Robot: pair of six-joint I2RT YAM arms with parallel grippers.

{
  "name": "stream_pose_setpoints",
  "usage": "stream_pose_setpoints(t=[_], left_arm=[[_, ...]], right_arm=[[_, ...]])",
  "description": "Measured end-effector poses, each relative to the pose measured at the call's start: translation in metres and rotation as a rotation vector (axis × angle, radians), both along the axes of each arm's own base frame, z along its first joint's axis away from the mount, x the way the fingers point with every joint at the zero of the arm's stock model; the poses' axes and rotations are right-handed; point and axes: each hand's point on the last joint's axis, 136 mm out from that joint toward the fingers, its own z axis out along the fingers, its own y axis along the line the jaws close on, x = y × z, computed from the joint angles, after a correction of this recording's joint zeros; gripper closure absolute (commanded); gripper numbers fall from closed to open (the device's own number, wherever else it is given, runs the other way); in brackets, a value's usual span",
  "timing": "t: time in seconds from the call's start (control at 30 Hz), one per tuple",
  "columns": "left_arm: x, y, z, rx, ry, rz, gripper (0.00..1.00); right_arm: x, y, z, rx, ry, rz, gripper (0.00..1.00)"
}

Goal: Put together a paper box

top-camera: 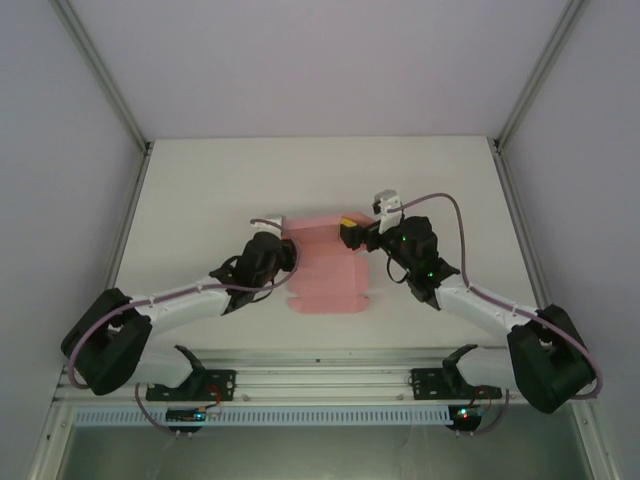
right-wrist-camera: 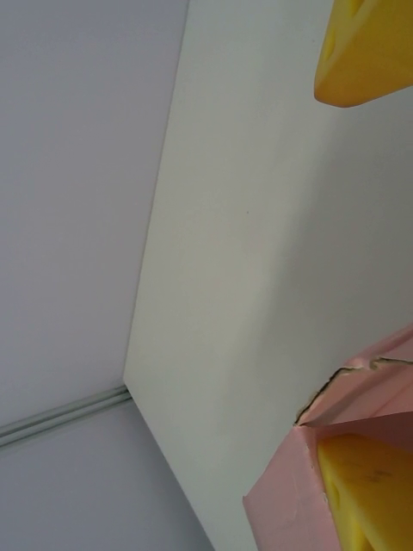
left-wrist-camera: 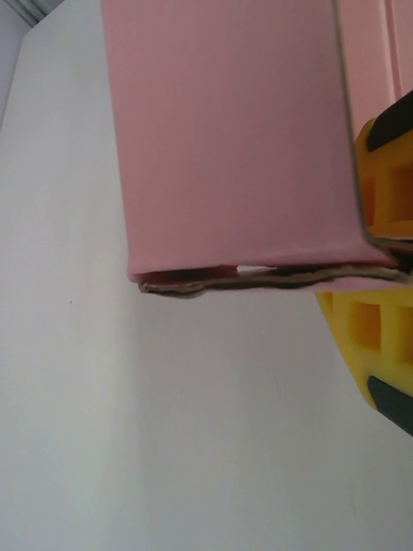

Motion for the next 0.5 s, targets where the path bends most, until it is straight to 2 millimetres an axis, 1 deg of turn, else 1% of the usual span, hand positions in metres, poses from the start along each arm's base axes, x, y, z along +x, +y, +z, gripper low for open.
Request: stream_pose_setpoints(t=[0.23, 0.37, 0.5], left_arm=[[0.001, -0.003, 0.002, -0.039, 0.006, 0.008, 1.0], [0.003, 0.0, 0.001, -0.047, 0.013, 0.024, 1.0], [0.009, 0.011, 0.007, -0.064, 0.008, 0.065, 1.0]], right_arm=[[-0.004, -0.004, 0.004, 0.025, 0.0, -0.01, 0.01], [-0.011, -0.017, 0.008, 0.018, 0.016, -0.059, 0.01], [-0.024, -0.036, 0.017, 0.022, 0.044, -0.117, 0.0]])
